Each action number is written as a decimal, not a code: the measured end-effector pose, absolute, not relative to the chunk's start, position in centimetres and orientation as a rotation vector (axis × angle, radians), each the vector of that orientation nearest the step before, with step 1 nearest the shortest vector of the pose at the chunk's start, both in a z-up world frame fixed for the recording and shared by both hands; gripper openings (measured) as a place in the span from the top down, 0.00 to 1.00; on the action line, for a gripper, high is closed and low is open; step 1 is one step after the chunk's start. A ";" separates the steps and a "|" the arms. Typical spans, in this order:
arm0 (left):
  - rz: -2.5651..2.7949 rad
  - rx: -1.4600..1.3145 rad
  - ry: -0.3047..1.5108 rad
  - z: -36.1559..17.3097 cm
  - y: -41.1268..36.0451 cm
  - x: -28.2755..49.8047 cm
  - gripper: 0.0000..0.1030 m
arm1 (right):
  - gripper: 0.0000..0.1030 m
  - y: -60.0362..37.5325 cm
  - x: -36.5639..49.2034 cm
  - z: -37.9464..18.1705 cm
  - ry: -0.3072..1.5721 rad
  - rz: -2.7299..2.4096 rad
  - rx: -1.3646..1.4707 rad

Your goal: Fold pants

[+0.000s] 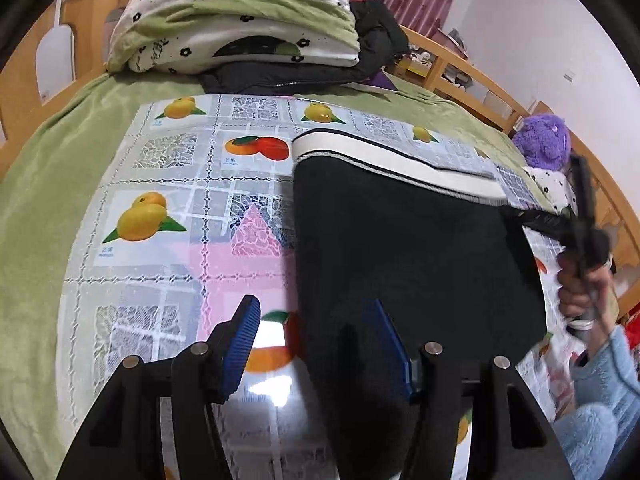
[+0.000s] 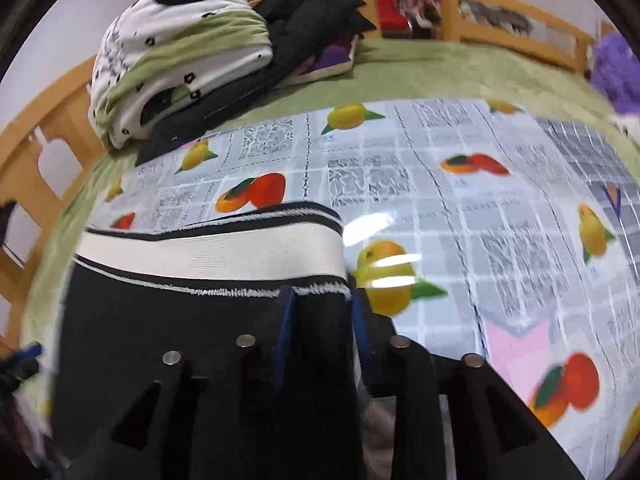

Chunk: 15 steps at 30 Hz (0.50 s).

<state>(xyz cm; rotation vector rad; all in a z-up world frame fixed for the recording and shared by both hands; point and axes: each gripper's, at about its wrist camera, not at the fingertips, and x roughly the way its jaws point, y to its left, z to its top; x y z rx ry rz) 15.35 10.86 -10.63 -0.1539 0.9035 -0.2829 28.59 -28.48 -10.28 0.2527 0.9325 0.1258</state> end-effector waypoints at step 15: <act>-0.373 0.035 0.989 -15.0 7.6 6.9 0.46 | 0.52 -28.1 17.3 -14.1 1.171 0.259 0.259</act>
